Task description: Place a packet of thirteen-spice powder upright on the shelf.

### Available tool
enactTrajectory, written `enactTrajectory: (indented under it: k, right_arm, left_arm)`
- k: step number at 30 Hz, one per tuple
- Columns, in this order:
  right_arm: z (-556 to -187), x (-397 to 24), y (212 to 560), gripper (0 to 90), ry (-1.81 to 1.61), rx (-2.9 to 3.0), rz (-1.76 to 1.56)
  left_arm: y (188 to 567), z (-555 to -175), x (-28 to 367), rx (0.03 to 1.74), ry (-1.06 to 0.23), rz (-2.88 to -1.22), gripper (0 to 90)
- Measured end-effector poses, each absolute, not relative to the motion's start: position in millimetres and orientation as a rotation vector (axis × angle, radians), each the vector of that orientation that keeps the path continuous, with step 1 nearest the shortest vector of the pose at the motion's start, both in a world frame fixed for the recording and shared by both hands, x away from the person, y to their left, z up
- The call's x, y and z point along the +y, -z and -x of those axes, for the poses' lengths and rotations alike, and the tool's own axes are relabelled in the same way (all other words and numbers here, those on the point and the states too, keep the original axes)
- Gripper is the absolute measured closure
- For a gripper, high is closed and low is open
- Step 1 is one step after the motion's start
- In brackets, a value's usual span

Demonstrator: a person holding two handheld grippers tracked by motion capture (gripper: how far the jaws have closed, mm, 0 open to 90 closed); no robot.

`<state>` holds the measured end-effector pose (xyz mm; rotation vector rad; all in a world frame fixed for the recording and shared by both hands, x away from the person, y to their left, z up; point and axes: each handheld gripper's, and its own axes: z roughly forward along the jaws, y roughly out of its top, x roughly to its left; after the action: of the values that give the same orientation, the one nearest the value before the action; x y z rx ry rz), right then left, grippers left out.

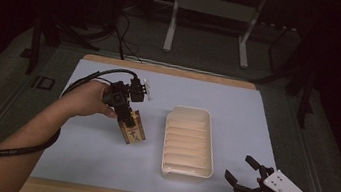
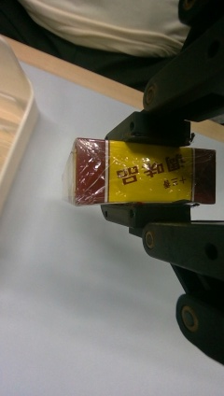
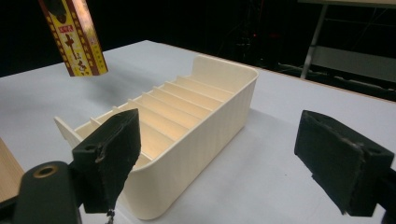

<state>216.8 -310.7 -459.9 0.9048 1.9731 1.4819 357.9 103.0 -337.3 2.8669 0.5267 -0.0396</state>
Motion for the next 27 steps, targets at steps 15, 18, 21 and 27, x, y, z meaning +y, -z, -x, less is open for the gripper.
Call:
enactTrajectory:
  k: [15,18,21,27]
  right_arm:
    - [-217.0,-310.3,460.0,14.6,-1.481,1.976,-0.906]
    - [-217.1,-310.1,460.0,14.6,-1.481,1.978,-0.904]
    - [-217.2,-310.4,459.9,14.6,-1.484,1.976,-0.903]
    - [-217.3,-310.0,460.1,14.6,-1.484,1.980,-0.905]
  left_arm:
    - [317.1,-344.0,74.7,0.417,0.021,-2.844,68.1]
    - [313.5,-343.4,70.1,0.413,0.007,-2.822,68.1]
    - [310.5,-342.8,65.9,0.405,0.001,-2.779,68.1]
    - [310.7,-340.0,54.1,0.334,-0.029,-2.728,68.1]
